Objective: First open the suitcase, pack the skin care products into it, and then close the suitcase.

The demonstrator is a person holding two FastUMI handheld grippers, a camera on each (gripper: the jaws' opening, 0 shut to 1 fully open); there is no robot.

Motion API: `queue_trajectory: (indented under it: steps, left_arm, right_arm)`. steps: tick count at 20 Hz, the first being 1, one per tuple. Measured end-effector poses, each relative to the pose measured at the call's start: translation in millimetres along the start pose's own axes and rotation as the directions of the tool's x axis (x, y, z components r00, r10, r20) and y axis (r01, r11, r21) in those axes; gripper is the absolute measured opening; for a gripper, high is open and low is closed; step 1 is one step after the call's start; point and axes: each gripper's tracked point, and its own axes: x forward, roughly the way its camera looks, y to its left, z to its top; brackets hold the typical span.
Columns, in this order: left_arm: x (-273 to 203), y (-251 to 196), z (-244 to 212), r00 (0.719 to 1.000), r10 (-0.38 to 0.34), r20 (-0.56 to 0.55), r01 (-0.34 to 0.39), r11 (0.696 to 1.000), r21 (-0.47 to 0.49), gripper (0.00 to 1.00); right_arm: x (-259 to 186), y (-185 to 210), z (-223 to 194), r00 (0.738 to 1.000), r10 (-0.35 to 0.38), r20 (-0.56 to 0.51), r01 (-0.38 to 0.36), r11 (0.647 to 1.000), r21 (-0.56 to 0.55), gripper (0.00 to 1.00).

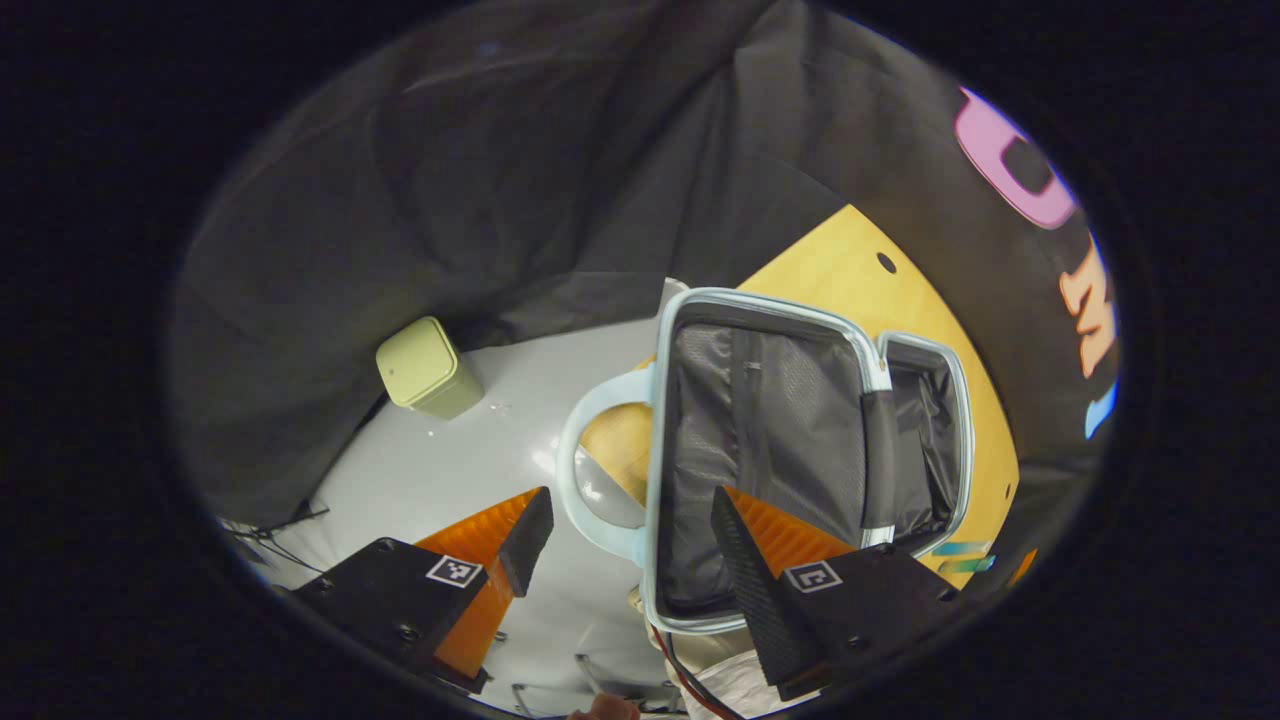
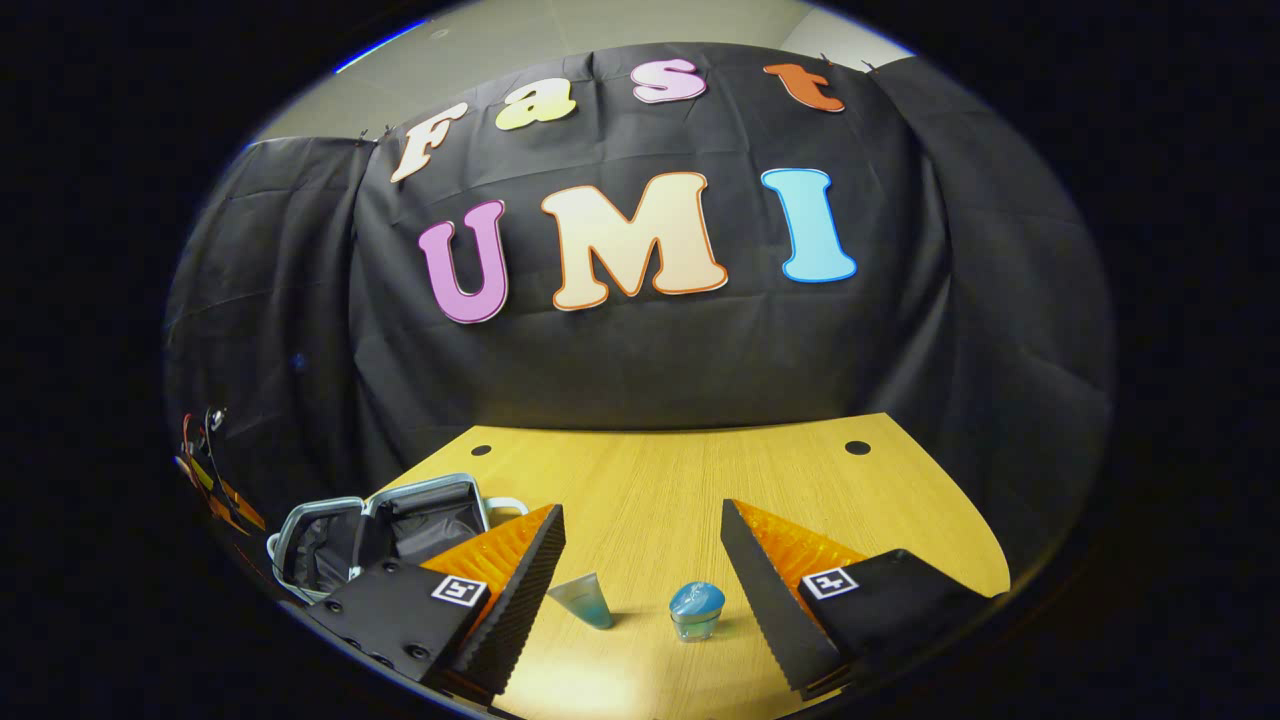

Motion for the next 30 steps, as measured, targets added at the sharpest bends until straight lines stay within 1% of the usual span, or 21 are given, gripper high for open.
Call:
queue_trajectory:
  steps: [2,6,8,11,13,14,15,17,18,19,20,21,22,23,24,25,27,28,29,30]
  left_arm:
    - [-13.8,-26.1,-6.3,1.0,-0.014,0.004,0.014,0.997,0.074,0.94]
    - [-31.5,-100.5,-35.9,0.993,-0.115,-0.032,0.119,0.98,0.16,0.94]
    - [-36.0,-137.4,-55.7,0.987,-0.155,-0.046,0.161,0.961,0.226,0.94]
    - [-36.8,-183.1,-82.4,0.979,-0.188,-0.077,0.203,0.929,0.309,0.94]
    - [-36.2,-212.1,-105.1,0.969,-0.218,-0.114,0.244,0.91,0.336,0.94]
    - [-37.3,-226.3,-114.9,0.963,-0.235,-0.131,0.267,0.9,0.346,0.99]
    - [-38.2,-241.3,-125.2,0.956,-0.251,-0.151,0.289,0.889,0.355,0.94]
    - [-39.2,-266.0,-145.0,0.946,-0.27,-0.181,0.32,0.868,0.38,0.94]
    - [-37.6,-276.9,-154.1,0.943,-0.271,-0.192,0.327,0.856,0.4,0.94]
    - [-36.0,-287.0,-161.0,0.942,-0.27,-0.2,0.332,0.838,0.434,0.94]
    - [-35.1,-298.4,-168.5,0.941,-0.27,-0.205,0.336,0.814,0.473,0.94]
    - [-33.8,-308.5,-175.3,0.939,-0.269,-0.213,0.342,0.788,0.512,0.94]
    - [-32.2,-316.8,-181.1,0.939,-0.265,-0.22,0.344,0.766,0.544,0.94]
    - [-32.0,-326.0,-187.8,0.936,-0.266,-0.231,0.352,0.746,0.566,0.94]
    - [-32.4,-336.3,-194.4,0.933,-0.27,-0.24,0.361,0.729,0.582,0.94]
    - [-32.8,-346.9,-200.0,0.927,-0.28,-0.248,0.374,0.715,0.591,0.94]
    - [-30.9,-370.2,-211.1,0.919,-0.303,-0.251,0.394,0.696,0.601,0.94]
    - [-31.4,-385.6,-213.3,0.914,-0.334,-0.232,0.404,0.684,0.607,0.94]
    - [-30.9,-403.0,-216.8,0.905,-0.368,-0.212,0.416,0.672,0.612,0.94]
    - [-32.1,-422.1,-223.2,0.893,-0.409,-0.187,0.43,0.658,0.618,0.94]
  right_arm:
    - [-0.1,-3.3,-6.7,1.0,0.005,-0.018,-0.005,1.0,0.004,0.98]
    - [-0.6,-13.5,-13.8,0.999,0.017,-0.043,-0.016,0.999,0.028,0.98]
    - [-2.0,-21.6,-19.8,0.998,0.019,-0.064,-0.017,0.999,0.028,0.98]
    - [-6.2,-30.1,-30.3,0.995,0.028,-0.093,-0.024,0.999,0.046,0.98]
    - [-9.1,-35.6,-39.1,0.993,0.026,-0.113,-0.022,0.999,0.044,0.98]
    - [-10.6,-38.4,-43.6,0.992,0.026,-0.125,-0.021,0.999,0.042,0.98]
    - [-11.9,-40.9,-48.6,0.991,0.026,-0.134,-0.02,0.999,0.043,0.98]
    - [-14.2,-43.9,-56.4,0.988,0.03,-0.153,-0.022,0.998,0.051,0.98]
    - [-14.4,-45.3,-61.3,0.986,0.034,-0.165,-0.025,0.998,0.056,0.98]
    - [-14.2,-47.0,-67.0,0.984,0.038,-0.176,-0.028,0.998,0.06,0.98]
    - [-13.8,-47.5,-71.3,0.981,0.044,-0.188,-0.032,0.997,0.064,0.95]
    - [-13.6,-47.7,-77.3,0.978,0.05,-0.201,-0.038,0.997,0.067,0.98]
    - [-13.3,-48.3,-81.9,0.976,0.057,-0.212,-0.043,0.997,0.071,0.98]
    - [-13.4,-48.2,-85.0,0.973,0.064,-0.221,-0.049,0.996,0.073,0.98]
    - [-12.2,-48.4,-87.2,0.971,0.069,-0.227,-0.054,0.996,0.071,0.95]
    - [-11.0,-48.4,-90.5,0.97,0.075,-0.233,-0.06,0.996,0.068,0.98]
    - [-9.2,-49.0,-96.6,0.966,0.088,-0.244,-0.075,0.995,0.064,0.98]
    - [-7.6,-49.2,-100.7,0.963,0.095,-0.252,-0.082,0.995,0.062,0.95]
    - [-7.0,-50.5,-106.1,0.959,0.102,-0.264,-0.089,0.994,0.06,0.98]
    - [-5.8,-51.7,-111.1,0.955,0.109,-0.276,-0.096,0.994,0.058,0.95]
